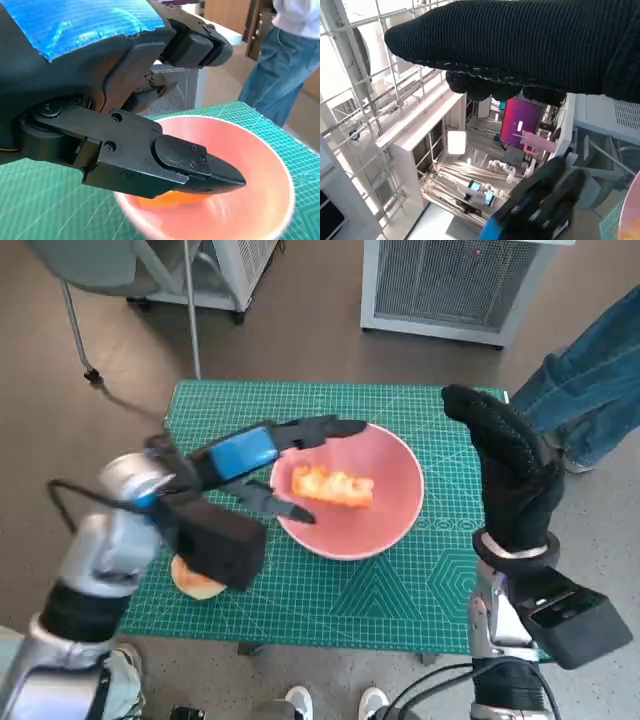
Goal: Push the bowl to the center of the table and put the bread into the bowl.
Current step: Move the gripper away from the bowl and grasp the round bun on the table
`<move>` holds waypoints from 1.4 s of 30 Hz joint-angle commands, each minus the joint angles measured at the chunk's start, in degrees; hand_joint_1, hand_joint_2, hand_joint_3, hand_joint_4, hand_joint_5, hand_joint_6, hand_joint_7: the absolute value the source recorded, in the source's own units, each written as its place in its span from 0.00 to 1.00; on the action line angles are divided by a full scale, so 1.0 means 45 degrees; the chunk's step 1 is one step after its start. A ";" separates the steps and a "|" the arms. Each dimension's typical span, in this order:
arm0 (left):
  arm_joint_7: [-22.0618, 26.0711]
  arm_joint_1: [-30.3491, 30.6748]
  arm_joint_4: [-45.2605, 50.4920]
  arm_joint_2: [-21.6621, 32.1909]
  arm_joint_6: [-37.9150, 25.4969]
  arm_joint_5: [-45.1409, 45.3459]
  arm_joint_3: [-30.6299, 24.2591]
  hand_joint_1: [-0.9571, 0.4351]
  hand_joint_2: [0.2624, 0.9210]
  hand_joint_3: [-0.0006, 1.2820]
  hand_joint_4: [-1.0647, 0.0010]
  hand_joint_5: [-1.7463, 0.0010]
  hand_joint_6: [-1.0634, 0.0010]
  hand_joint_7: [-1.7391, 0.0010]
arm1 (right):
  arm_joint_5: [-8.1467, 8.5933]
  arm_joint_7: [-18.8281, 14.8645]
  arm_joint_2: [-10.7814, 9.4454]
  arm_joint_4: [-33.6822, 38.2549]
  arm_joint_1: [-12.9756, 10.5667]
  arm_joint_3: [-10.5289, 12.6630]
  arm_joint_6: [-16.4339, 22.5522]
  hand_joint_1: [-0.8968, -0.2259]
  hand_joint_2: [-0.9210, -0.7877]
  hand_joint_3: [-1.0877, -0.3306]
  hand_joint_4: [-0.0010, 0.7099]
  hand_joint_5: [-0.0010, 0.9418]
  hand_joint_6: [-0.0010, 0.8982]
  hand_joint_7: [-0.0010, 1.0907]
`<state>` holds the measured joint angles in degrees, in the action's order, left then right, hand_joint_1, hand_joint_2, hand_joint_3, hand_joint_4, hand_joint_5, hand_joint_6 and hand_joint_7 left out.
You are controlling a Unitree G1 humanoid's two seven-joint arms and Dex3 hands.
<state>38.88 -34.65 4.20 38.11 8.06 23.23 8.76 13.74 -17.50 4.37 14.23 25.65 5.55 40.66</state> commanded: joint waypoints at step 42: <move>0.0602 0.7198 0.3613 0.3504 -0.1030 -0.0301 -0.3732 0.66 0.75 0.00 0.87 0.99 0.72 0.99 | 0.0594 -0.0682 0.0212 -0.0339 -0.0099 -0.0059 -0.1111 0.39 0.00 0.41 0.36 0.00 0.00 0.67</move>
<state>42.52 -2.86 21.68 55.24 3.98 20.51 -10.38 15.88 -19.90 4.66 12.82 25.77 5.06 36.58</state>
